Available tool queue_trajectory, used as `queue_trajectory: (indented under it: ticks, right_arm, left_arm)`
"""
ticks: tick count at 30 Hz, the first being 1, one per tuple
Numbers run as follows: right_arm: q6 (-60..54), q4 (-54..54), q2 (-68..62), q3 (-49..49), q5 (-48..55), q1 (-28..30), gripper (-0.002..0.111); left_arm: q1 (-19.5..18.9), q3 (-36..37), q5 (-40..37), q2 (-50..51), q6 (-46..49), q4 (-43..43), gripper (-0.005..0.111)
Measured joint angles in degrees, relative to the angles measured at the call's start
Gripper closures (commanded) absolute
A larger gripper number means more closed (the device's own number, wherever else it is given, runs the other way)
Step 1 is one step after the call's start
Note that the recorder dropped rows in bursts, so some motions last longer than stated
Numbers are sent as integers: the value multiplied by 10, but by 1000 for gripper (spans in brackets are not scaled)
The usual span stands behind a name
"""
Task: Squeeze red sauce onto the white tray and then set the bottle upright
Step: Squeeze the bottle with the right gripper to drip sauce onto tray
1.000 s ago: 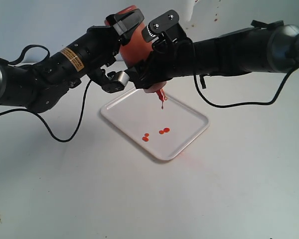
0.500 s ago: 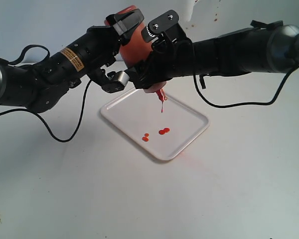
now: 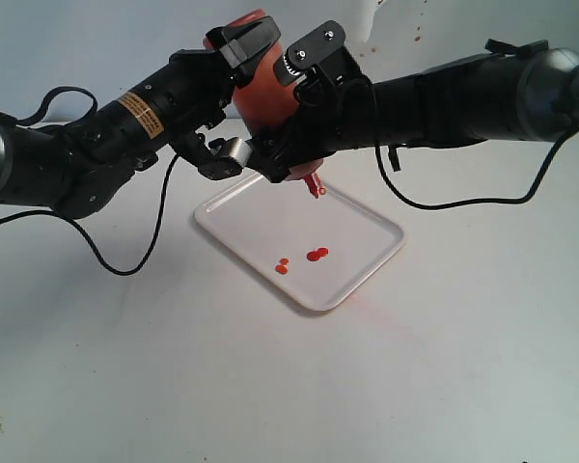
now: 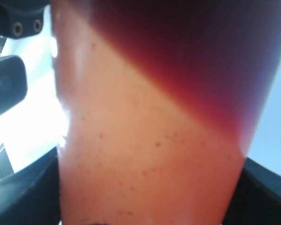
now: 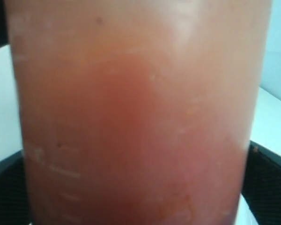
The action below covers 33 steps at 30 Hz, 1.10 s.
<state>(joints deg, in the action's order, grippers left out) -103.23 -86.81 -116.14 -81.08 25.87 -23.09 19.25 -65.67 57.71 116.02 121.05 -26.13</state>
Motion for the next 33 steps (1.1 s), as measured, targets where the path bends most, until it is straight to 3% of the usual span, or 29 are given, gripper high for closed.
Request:
queue_trajectory:
  ticks: [10, 12, 14, 15, 17, 26, 28, 30, 33]
  right_arm:
    - [-12, -5, 16, 0, -6, 0, 3]
    - [-14, -26, 16, 0, -7, 0, 10]
    - [-15, -42, 16, 0, -7, 0, 43]
    - [-15, -43, 16, 0, -7, 0, 81]
    - [-17, -45, 16, 0, -3, -1, 107]
    - [-17, -45, 16, 0, -3, -1, 108]
    - [-17, -46, 16, 0, -3, -1, 103]
    - [-17, -47, 16, 0, -3, -1, 80]
    - [-16, -47, 16, 0, -3, -1, 32]
  left_arm:
    - [0, 0, 1, 0, 0, 0, 107]
    - [0, 0, 1, 0, 0, 0, 107]
    - [0, 0, 1, 0, 0, 0, 107]
    - [1, 0, 1, 0, 0, 0, 107]
    - [1, 0, 1, 0, 0, 1, 107]
    - [1, 0, 1, 0, 0, 1, 107]
    - [1, 0, 1, 0, 0, 1, 107]
    - [1, 0, 1, 0, 0, 1, 107]
    - [1, 0, 1, 0, 0, 1, 107]
